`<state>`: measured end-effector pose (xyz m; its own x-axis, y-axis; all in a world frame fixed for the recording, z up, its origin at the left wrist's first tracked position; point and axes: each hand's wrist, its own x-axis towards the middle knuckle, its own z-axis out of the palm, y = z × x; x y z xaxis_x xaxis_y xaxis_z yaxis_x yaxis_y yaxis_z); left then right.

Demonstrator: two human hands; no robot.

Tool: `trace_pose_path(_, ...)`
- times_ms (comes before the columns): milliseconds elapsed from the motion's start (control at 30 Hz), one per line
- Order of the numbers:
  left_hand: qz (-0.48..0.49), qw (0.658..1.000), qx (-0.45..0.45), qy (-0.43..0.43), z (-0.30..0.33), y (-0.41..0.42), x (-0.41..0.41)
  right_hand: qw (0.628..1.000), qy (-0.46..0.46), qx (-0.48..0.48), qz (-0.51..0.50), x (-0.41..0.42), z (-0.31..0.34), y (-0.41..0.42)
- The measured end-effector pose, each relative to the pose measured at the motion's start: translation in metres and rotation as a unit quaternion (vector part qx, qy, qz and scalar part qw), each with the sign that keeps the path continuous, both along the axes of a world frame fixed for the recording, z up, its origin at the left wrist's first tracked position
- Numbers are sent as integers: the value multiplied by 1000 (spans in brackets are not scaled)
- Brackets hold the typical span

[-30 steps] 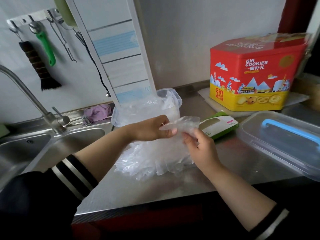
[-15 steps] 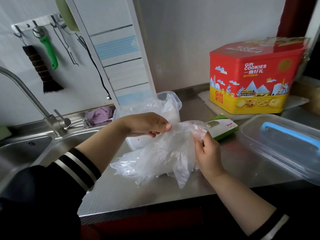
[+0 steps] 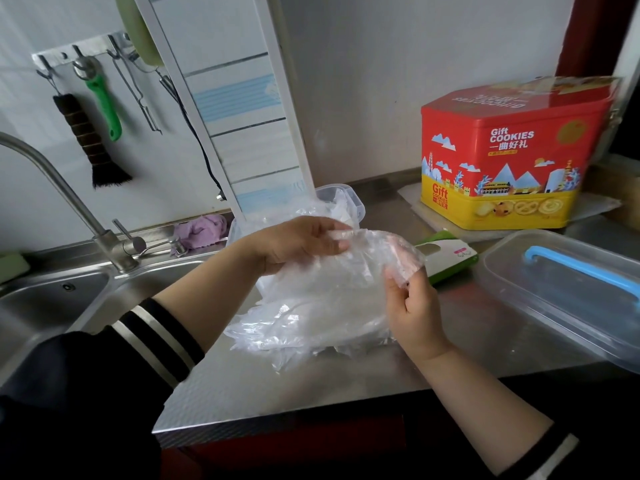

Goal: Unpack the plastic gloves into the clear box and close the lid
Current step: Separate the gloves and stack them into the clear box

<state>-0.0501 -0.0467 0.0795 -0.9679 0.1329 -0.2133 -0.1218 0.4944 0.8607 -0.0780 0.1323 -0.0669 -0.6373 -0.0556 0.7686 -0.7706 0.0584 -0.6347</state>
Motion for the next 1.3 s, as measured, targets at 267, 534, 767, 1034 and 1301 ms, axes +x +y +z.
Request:
trace_pose_path(267,9,980,-21,196,19,-10,8,1000,3,-6,11,8,7,4)
trace_pose_path(534,-111,957,-253,89,25,17,6,995,-68,65,32,4,-2,2)
trace_pose_path(767,-63,973,-202,88,22,22,-1,989,-116,84,37,8,10,5)
trace_pose_path(1034,2,936,-279,216,58,-12,-8,990,-132,30,34,9,15,5)
trace_pose_path(1301,116,879,-338,314,81,-59,-59,988,-137,66,30,7,13,4)
